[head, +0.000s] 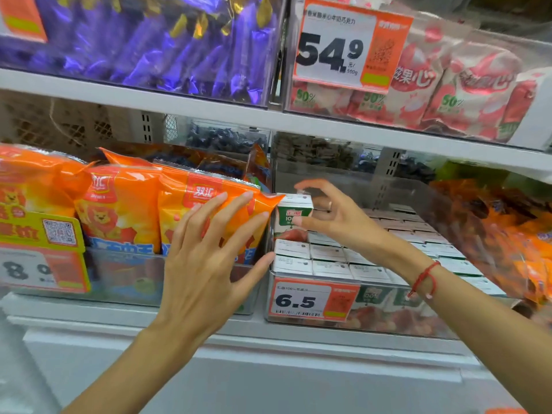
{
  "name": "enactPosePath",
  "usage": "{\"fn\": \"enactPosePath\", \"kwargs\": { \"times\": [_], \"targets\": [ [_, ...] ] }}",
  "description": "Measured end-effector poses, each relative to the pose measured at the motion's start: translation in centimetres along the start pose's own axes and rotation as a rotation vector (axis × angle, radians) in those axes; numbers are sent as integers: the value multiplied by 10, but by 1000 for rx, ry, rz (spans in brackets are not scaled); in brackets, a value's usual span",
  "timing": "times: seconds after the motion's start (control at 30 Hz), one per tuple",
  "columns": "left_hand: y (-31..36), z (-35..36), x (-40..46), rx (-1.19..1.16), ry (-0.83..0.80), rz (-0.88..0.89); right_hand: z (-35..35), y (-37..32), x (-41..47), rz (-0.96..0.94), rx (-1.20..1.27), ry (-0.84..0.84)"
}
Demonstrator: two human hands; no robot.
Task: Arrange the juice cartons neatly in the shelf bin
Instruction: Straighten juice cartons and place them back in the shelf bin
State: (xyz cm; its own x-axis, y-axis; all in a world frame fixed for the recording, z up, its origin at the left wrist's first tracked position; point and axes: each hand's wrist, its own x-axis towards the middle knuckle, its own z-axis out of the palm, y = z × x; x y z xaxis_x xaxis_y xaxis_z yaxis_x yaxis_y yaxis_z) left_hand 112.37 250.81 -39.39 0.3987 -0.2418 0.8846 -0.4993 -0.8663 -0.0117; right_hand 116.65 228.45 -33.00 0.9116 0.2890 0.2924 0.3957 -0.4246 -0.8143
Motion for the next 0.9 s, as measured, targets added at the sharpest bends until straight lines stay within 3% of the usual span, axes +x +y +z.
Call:
{"fn": "enactPosePath", "kwargs": {
  "times": [0.1,0.2,0.33,0.53,0.63,0.9],
  "targets": [
    [1,-1,1,9,-11,-8,1,4,-1,-17,-91,-25],
    [2,-1,0,24,-20,-8,4,14,-8,-37,-376,-117],
    [6,-3,2,23,-29,-18,1,26,-10,-12,-642,-78],
    [12,-5,2,-35,-8,-55,-6,19,8,12,-561,-70],
    [14,-5,3,-48,-5,-60,-6,19,28,55,-633,-50],
    [14,-4,2,-58,-8,-63,-16,10,65,219,-698,-321]
  ]
}}
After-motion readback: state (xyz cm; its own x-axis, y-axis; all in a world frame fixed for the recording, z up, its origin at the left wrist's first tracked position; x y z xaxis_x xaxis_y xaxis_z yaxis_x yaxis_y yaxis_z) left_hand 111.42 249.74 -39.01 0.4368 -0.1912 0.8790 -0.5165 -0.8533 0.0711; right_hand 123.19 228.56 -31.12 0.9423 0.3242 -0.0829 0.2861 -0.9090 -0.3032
